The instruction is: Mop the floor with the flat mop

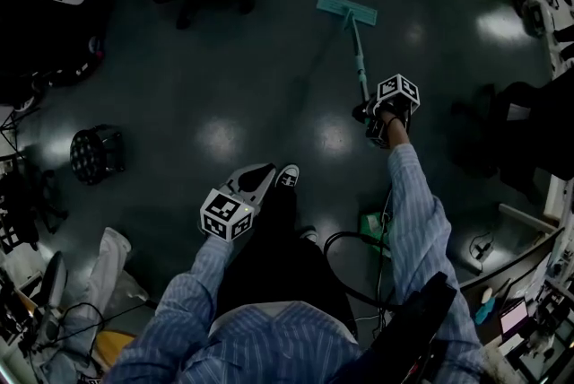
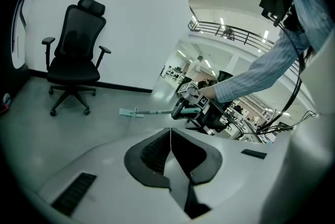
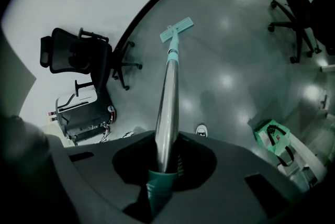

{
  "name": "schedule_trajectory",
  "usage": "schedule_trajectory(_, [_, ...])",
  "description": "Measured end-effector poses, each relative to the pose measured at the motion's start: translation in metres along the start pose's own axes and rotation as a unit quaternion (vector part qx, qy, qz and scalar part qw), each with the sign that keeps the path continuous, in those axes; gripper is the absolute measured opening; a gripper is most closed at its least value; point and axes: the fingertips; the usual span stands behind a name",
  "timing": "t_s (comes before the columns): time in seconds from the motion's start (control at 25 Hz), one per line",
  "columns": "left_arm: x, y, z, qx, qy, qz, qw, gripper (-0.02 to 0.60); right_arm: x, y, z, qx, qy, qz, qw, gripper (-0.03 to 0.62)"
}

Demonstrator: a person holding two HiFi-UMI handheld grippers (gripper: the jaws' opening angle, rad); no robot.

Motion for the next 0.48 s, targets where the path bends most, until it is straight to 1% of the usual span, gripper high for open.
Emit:
schedule_trajectory(0.12, [-0.012, 0.010, -0.021, 0.008, 0.001, 0.000, 1.0000, 0.008, 0.009, 0.046, -0.017, 0.005, -0.013, 0.004, 1.000, 0.054])
schedule_trajectory(0.28, [-0.026, 0.028, -0.051, 0.008, 0.001, -0.006, 0.9999, 0.008, 0.023, 0.109, -0.045, 0.011, -0.034, 0.006, 0.999, 0.054])
schedule_trajectory(0.48, [-0.043, 0.058, -0.093, 0.021, 0.004, -0.009, 0.9997, 0.008, 0.038, 0.192, -0.088, 0.003, -0.026, 0.015, 1.000, 0.054])
Point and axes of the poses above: the fingertips, and each gripper's own axes: x forward along the fingers, z to its left, y out of its underside, and after that the axes turned 8 degrees about z, right-handed
